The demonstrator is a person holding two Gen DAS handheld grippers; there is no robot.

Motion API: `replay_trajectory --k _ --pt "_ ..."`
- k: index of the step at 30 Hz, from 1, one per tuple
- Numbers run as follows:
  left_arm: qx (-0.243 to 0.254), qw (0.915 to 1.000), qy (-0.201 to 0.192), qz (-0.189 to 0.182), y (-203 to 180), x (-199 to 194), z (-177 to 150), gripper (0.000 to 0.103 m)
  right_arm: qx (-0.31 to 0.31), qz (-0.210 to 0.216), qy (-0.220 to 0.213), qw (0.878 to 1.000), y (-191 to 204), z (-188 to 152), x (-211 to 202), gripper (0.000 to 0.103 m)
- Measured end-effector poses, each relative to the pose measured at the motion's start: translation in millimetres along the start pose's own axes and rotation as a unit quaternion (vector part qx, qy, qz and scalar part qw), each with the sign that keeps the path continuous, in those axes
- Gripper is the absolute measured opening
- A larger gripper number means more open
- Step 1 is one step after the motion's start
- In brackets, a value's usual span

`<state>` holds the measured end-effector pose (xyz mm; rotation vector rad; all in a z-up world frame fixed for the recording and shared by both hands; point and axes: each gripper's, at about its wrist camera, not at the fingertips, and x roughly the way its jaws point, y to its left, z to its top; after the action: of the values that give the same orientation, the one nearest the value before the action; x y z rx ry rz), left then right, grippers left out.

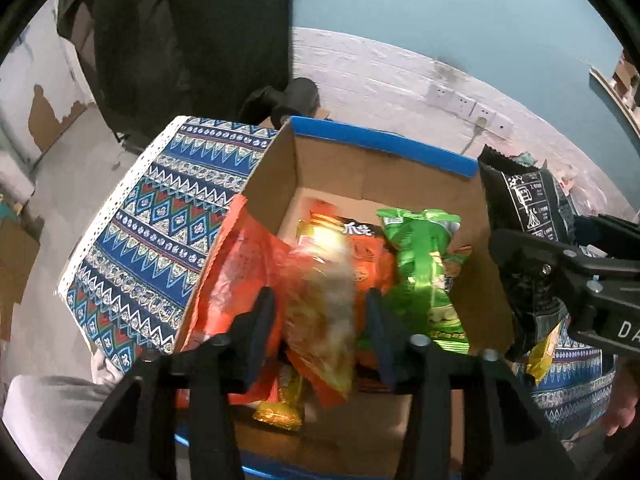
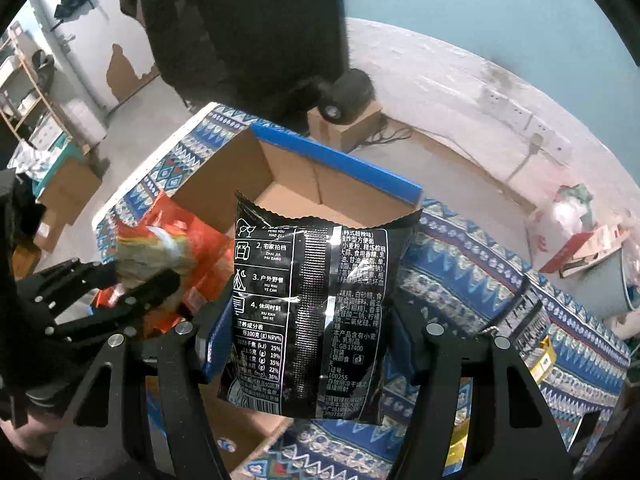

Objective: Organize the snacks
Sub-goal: 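Release the chip bag into the box with the left tool while the right tool holds the black bag, then move both tools from the box to the black bag and yellow bar on the cloth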

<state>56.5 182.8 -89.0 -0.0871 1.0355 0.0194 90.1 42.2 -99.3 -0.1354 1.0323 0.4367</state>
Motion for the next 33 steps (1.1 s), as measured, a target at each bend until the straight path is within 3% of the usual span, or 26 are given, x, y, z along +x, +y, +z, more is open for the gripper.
replay_trajectory --k 3,6,16,19,29,33 --pt "0.002 0.9998 -0.01 0.015 2 -6 1 0.072 0.0 0.004 0.002 1.0 6 5 4 0.065" --pt "0.007 0.9992 -0.023 0.033 3 -13 3 0.078 0.001 0.01 0.005 1.0 11 11 10 0.065" --pt "-0.006 0.9989 -0.017 0.043 18 -16 4 0.079 0.006 0.028 0.025 0.999 20 27 31 0.065" --pt "-0.004 0.999 -0.015 0.041 16 -16 4 0.079 0.013 0.029 0.022 0.999 18 30 31 0.071" --pt "0.024 0.9993 -0.015 0.023 -5 -18 4 0.082 0.028 0.013 0.005 1.0 2 24 4 0.083" --pt "0.04 0.9989 -0.018 0.018 -23 -21 4 0.082 0.033 -0.004 0.001 0.999 -14 13 -11 0.083"
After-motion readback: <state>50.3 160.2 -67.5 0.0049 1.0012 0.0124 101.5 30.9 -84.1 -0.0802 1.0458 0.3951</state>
